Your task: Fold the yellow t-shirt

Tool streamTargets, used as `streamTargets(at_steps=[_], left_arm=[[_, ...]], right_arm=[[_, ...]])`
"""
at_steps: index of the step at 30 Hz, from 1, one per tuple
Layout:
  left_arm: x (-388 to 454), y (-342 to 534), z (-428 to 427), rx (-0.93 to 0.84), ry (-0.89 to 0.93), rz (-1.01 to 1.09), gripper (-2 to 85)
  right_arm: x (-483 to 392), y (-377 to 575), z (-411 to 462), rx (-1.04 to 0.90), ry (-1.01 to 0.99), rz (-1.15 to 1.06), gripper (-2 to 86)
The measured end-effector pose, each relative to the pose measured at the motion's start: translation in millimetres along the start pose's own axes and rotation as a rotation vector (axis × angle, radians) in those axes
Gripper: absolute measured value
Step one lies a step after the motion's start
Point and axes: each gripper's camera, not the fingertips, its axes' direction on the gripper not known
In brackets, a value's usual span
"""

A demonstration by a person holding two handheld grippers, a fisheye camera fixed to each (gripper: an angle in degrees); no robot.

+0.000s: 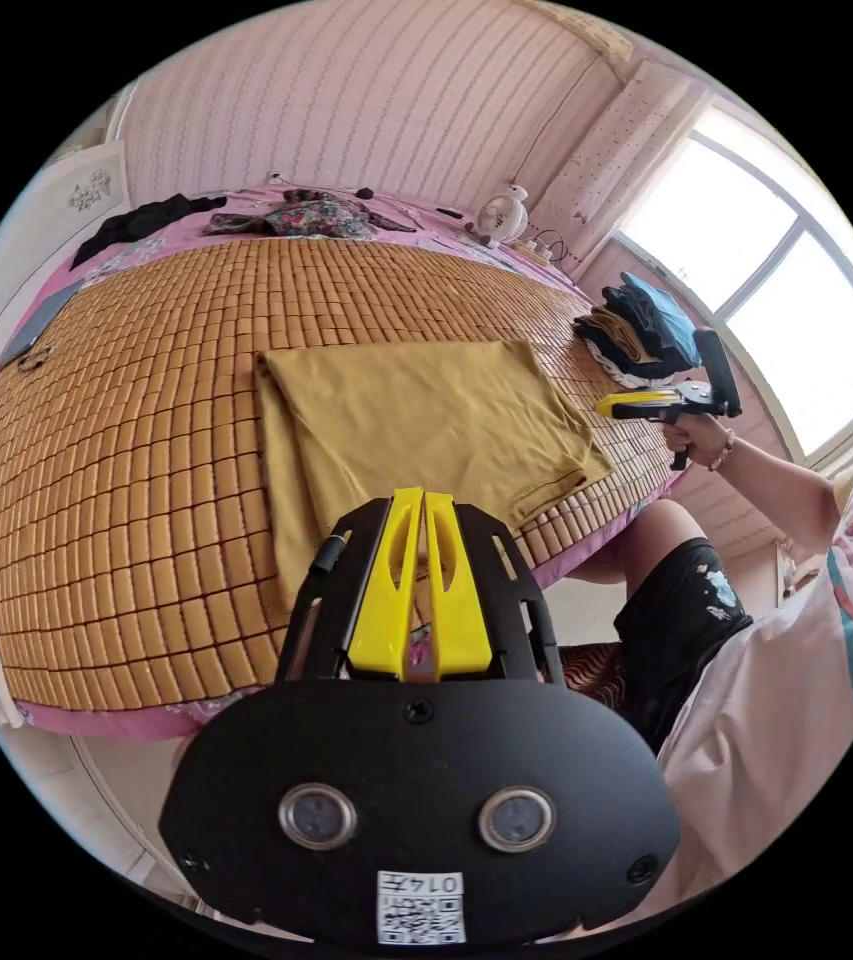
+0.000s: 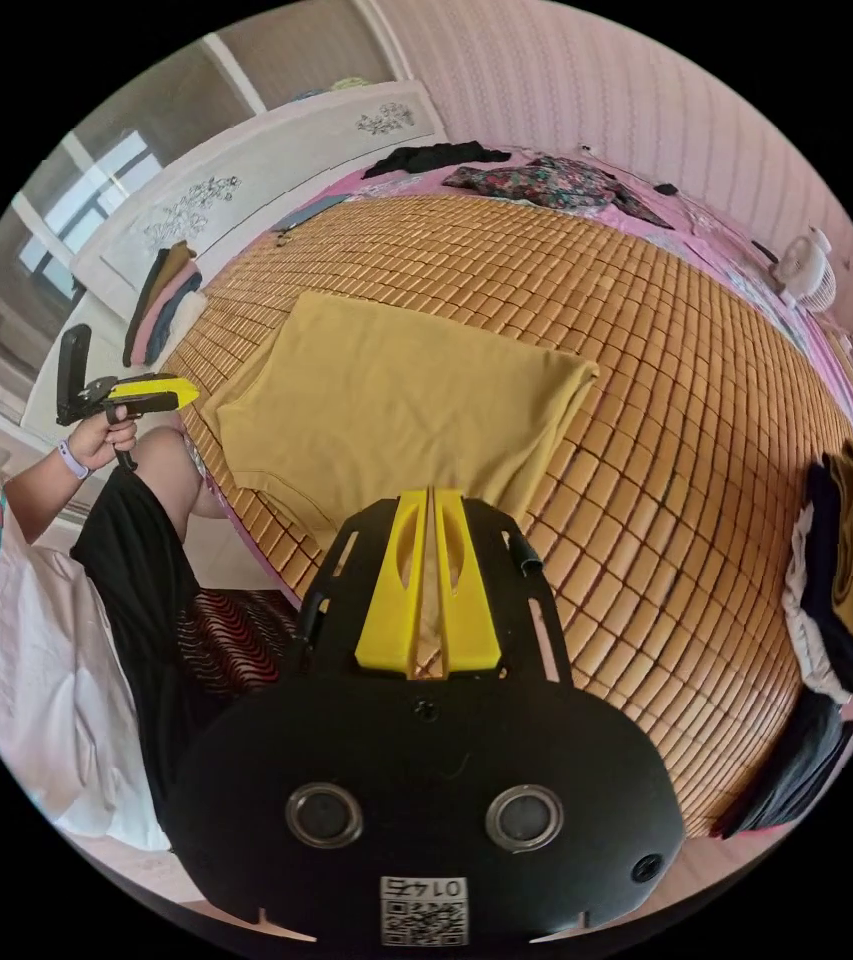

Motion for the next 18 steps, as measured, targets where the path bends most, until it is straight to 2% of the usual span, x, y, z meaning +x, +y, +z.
streamTargets(at_steps=[4,7,12,18], left_arm=[[48.6,-10.0,48.1,-0.032,0.089,0.071,-0.7],[83.6,-11.6,80.3,-0.090,0.077,0.179,-0.7],[104.4,-7.7,123.4,-0.178,-0.066,0.227,-0.7],[105.3,7.5,133.7,-0.121,-0.012,0.208,-0.7]], right_arm=[[-31.9,-73.0,35.4,-0.033,-0.008,-0.143,0.3],[-48.7,-123.2,65.3,-0.116,0.089,-0.227,0.2],[-53.9,-179.1,119.9,-0.309,0.188,-0.233,0.1],[-49.1,-205.2,126.0,-0.381,0.153,-0.195,0.1]])
